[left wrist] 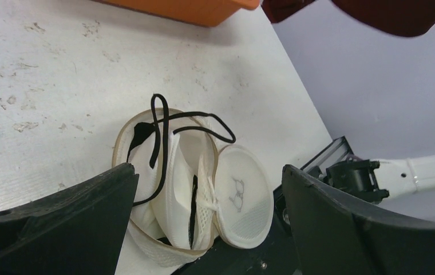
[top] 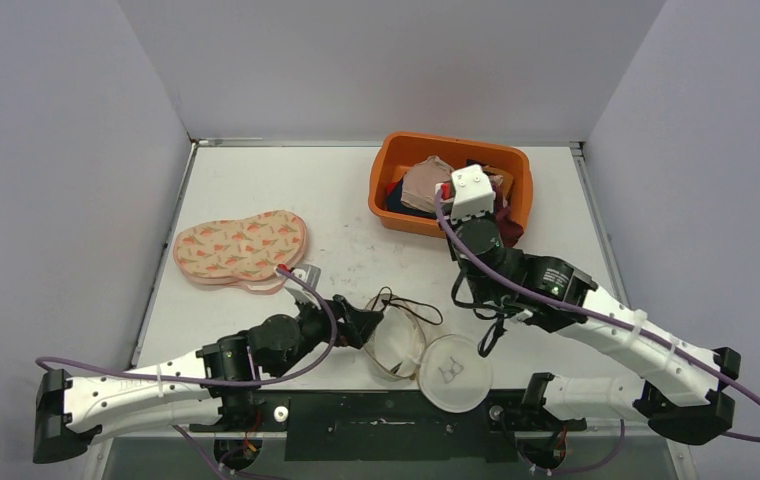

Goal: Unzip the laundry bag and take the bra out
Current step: Pick up the bra from the laundry bag, then place the bra in the bin.

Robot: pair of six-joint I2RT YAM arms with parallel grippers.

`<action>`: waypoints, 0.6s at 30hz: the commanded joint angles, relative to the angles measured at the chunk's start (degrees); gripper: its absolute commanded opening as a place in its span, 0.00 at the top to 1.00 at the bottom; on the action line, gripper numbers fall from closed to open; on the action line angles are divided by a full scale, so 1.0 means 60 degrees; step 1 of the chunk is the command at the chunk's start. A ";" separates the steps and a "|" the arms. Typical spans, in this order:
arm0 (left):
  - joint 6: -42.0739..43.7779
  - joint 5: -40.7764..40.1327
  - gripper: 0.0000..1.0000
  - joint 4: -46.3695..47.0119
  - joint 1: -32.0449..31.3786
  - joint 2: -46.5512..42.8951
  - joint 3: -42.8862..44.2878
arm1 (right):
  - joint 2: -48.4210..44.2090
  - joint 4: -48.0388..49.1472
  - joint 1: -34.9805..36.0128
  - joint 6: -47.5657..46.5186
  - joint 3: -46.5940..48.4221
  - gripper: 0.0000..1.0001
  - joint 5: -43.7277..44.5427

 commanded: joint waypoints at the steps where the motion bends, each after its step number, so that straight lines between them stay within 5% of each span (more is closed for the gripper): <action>1: -0.0363 -0.0425 0.04 0.0647 0.0264 -0.0302 -0.0112 | 0.0260 -0.0141 -0.0050 -0.0307 0.0178 0.95 0.1648; 18: -0.0885 -0.1090 0.04 0.0708 0.0907 -0.0356 -0.0006 | 0.2924 0.0011 -0.0373 -0.0680 0.0800 0.95 0.2807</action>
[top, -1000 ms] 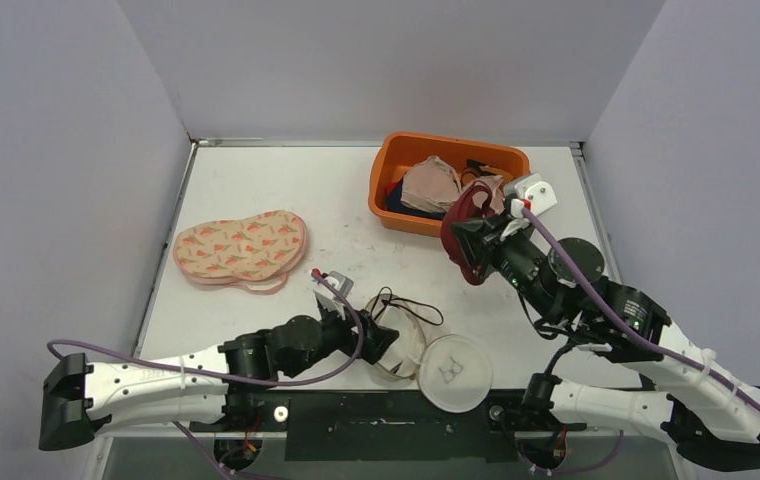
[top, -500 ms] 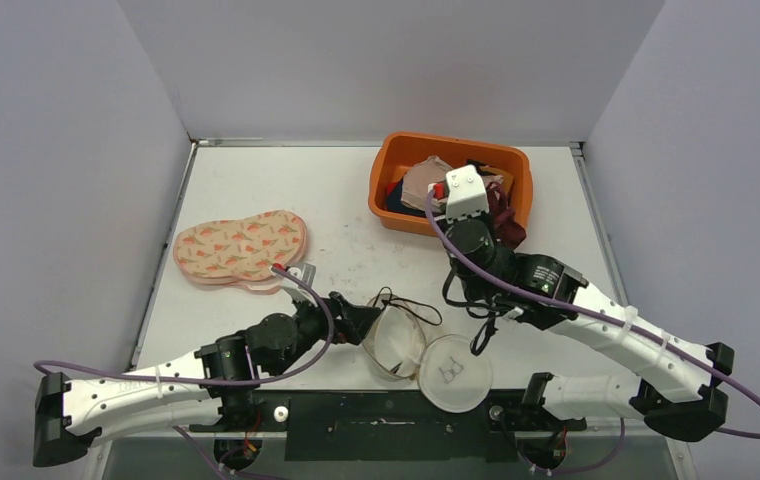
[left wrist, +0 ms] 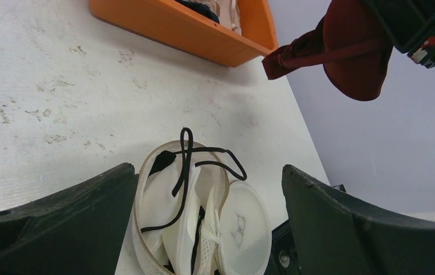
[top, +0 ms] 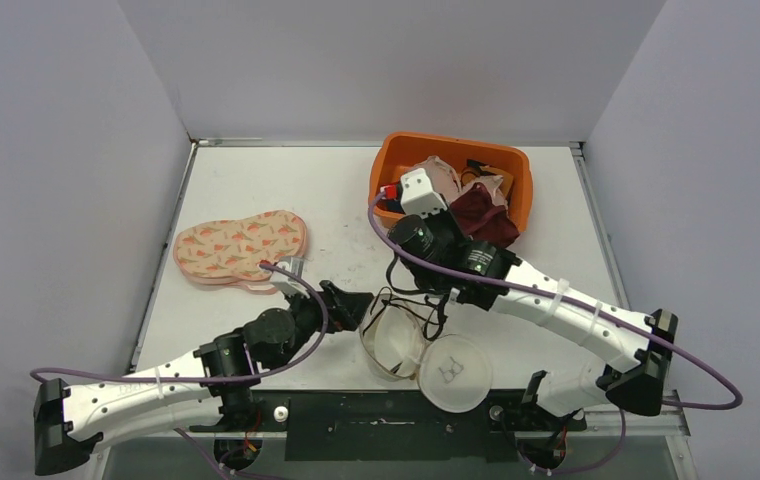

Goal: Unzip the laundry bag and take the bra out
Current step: Place the bra in the bin.

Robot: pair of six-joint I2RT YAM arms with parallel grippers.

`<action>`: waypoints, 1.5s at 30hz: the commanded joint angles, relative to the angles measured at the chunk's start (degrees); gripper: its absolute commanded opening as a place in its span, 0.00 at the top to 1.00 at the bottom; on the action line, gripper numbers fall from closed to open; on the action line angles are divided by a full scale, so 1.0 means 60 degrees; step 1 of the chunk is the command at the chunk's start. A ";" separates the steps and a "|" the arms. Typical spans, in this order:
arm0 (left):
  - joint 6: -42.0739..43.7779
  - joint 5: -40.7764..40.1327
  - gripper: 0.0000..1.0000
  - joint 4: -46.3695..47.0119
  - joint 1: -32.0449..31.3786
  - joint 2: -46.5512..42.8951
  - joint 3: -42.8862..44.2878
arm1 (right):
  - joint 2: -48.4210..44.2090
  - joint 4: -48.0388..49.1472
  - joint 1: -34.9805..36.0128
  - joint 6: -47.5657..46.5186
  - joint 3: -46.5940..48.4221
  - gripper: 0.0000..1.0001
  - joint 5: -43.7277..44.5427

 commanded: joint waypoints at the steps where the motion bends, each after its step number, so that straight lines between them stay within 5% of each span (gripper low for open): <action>1: -0.0411 -0.0652 0.04 0.0070 0.0141 -0.0164 0.0190 | 0.0489 0.0617 -0.0488 -0.0372 0.0508 0.95 0.0504; 4: -0.1624 -0.1481 0.04 -0.1133 0.0143 -0.0520 0.0117 | 0.0762 0.1050 -0.1246 -0.0552 0.0521 0.95 -0.0172; 8: -0.1456 -0.1257 0.04 -0.0095 0.0139 -0.1081 -0.0408 | 0.0723 0.0933 -0.1475 0.0060 0.0620 0.95 -0.1311; 15: 0.1587 0.0575 0.04 0.6422 0.0107 0.0318 -0.1438 | 0.0364 0.0736 -0.2130 0.2152 0.0507 0.95 -0.3872; 19: 0.3481 0.0909 0.04 0.8294 0.0036 0.1949 -0.0967 | 0.0222 0.0707 -0.2331 0.3169 0.0647 0.95 -0.5079; 27: 0.5593 0.0665 0.04 0.8733 -0.0332 0.4678 0.0953 | 0.0074 0.0862 -0.2775 0.4266 0.0673 0.95 -0.6584; 42: 0.5818 -0.0856 0.01 0.8329 -0.0447 0.7518 0.3139 | -0.0102 0.1362 -0.2940 0.4862 0.0289 0.95 -0.7463; 45: 0.5643 -0.1258 0.17 0.8119 -0.0409 0.7897 0.3414 | -0.0120 0.1400 -0.2954 0.4898 0.0252 0.95 -0.7540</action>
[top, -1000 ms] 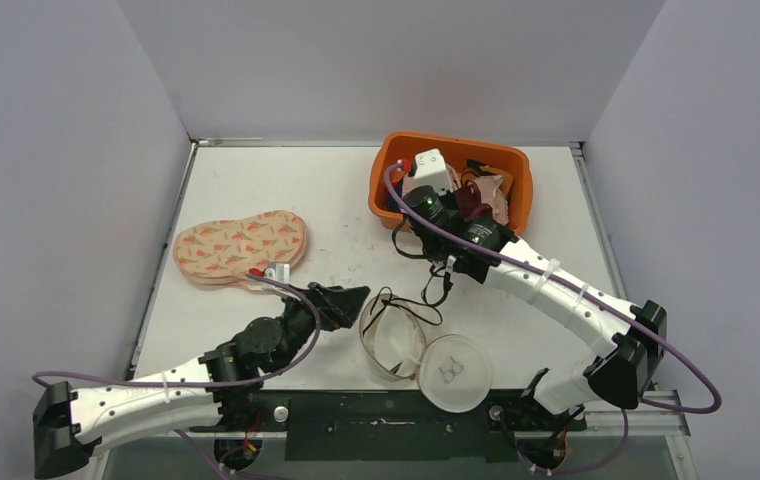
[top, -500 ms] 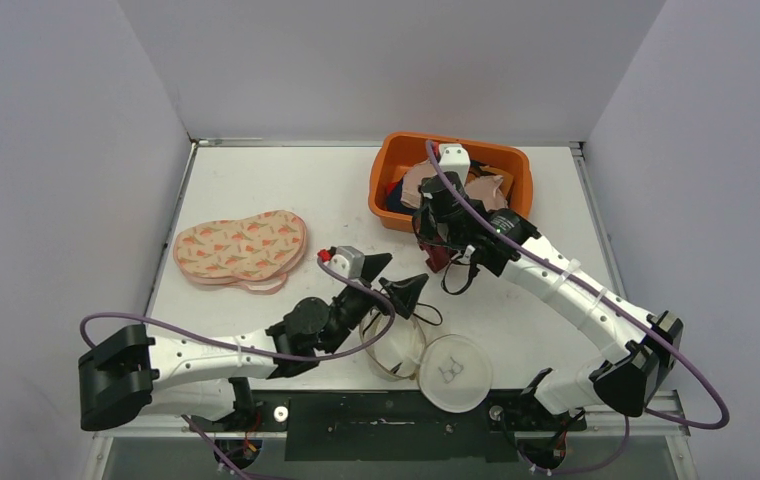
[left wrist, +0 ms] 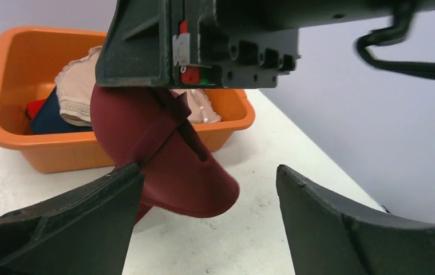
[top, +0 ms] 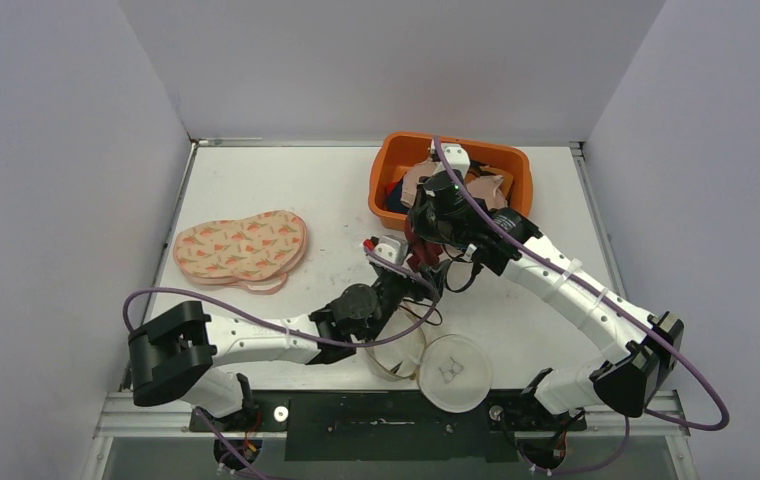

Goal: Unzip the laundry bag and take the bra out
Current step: Place the bra in the bin.

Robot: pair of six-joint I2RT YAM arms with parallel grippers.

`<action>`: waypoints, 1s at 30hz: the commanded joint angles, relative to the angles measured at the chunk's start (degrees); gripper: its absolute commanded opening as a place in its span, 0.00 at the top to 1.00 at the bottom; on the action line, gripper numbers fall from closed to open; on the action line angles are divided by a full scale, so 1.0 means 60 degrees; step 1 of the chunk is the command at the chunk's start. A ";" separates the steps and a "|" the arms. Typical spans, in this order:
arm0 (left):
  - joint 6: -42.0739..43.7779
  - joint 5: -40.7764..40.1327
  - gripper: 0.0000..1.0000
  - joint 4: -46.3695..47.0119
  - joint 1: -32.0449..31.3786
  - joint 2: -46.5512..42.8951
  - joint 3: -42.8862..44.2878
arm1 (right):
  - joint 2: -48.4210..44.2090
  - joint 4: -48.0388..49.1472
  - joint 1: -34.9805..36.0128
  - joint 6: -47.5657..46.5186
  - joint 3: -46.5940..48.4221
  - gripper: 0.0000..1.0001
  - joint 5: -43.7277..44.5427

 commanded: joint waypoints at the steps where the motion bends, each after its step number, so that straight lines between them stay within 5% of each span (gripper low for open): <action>1: -0.0149 -0.0958 0.26 -0.0024 0.0044 0.0433 0.0750 | -0.0496 0.0640 -0.0084 0.0209 -0.0030 0.95 -0.0239; 11: -0.0143 -0.1779 0.71 -0.0104 0.0140 0.0844 0.1185 | -0.0558 0.0772 -0.0084 0.0280 -0.0112 0.95 -0.0489; 14: -0.0165 -0.1983 0.74 -0.0120 0.0137 0.0958 0.1252 | -0.0594 0.0786 -0.0085 0.0313 -0.0130 0.95 -0.0539; 16: -0.0264 -0.1961 0.61 -0.0184 0.0133 0.0968 0.1255 | -0.0637 0.0802 -0.0084 0.0348 -0.0153 0.95 -0.0487; 17: -0.0362 -0.2010 0.41 -0.0222 0.0116 0.0938 0.1237 | -0.0652 0.0807 -0.0086 0.0357 -0.0158 0.95 -0.0444; 21: -0.0635 -0.2375 0.02 -0.0281 -0.0092 0.0737 0.1175 | -0.0784 0.0961 -0.0084 0.0521 -0.0292 0.95 -0.0213; 30: 0.0117 -0.4227 0.04 -0.0542 -0.0420 0.0882 0.1716 | -0.1160 0.1493 -0.0058 0.1634 -0.0686 0.95 -0.0235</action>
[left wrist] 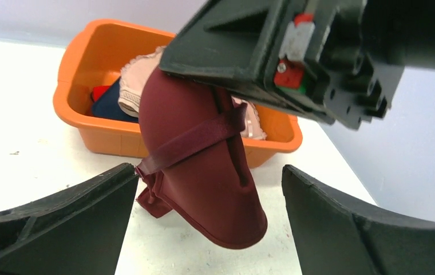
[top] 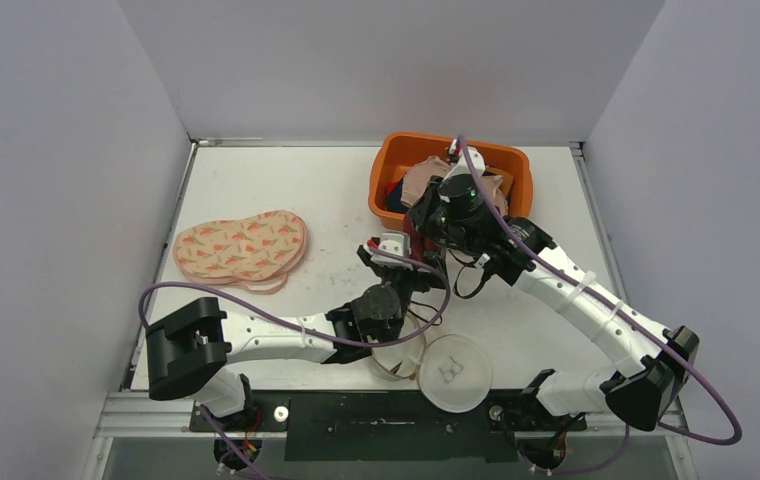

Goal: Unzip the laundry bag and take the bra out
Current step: Place the bra in the bin.

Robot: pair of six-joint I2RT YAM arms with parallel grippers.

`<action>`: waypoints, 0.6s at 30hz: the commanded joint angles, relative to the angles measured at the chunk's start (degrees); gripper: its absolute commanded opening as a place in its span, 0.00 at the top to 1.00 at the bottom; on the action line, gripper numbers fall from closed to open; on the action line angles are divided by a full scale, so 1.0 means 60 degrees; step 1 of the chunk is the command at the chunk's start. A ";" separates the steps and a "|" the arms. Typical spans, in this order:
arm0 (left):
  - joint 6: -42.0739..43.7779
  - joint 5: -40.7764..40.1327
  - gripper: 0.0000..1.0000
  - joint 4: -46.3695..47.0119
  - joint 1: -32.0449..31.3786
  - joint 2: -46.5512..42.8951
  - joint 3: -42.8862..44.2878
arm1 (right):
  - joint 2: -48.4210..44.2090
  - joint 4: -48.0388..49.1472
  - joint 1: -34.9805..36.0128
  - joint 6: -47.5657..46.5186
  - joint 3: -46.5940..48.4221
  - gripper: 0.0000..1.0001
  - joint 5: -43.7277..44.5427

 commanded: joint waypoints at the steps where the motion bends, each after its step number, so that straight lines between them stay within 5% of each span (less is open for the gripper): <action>1: 0.0550 -0.1223 0.04 0.0173 -0.0030 -0.0020 0.0667 | -0.0476 0.0822 0.0003 0.0708 -0.0052 0.95 0.0065; 3: 0.0937 -0.1265 0.00 0.0384 -0.0030 0.0128 0.0775 | -0.0540 0.0860 0.0018 0.0826 -0.0070 0.95 -0.0035; 11: 0.1528 -0.1231 0.37 0.0512 -0.0022 0.0600 0.1067 | -0.0759 0.0981 0.0018 0.1000 -0.0318 0.95 -0.0160; 15: 0.1699 -0.1256 0.70 0.0975 -0.0032 0.0677 0.0900 | -0.0779 0.1033 0.0018 0.1009 -0.0385 0.95 -0.0404; 18: 0.1811 -0.1231 0.86 0.1137 -0.0023 0.0636 0.0856 | -0.0865 0.1110 0.0011 0.0956 -0.0418 0.91 -0.0543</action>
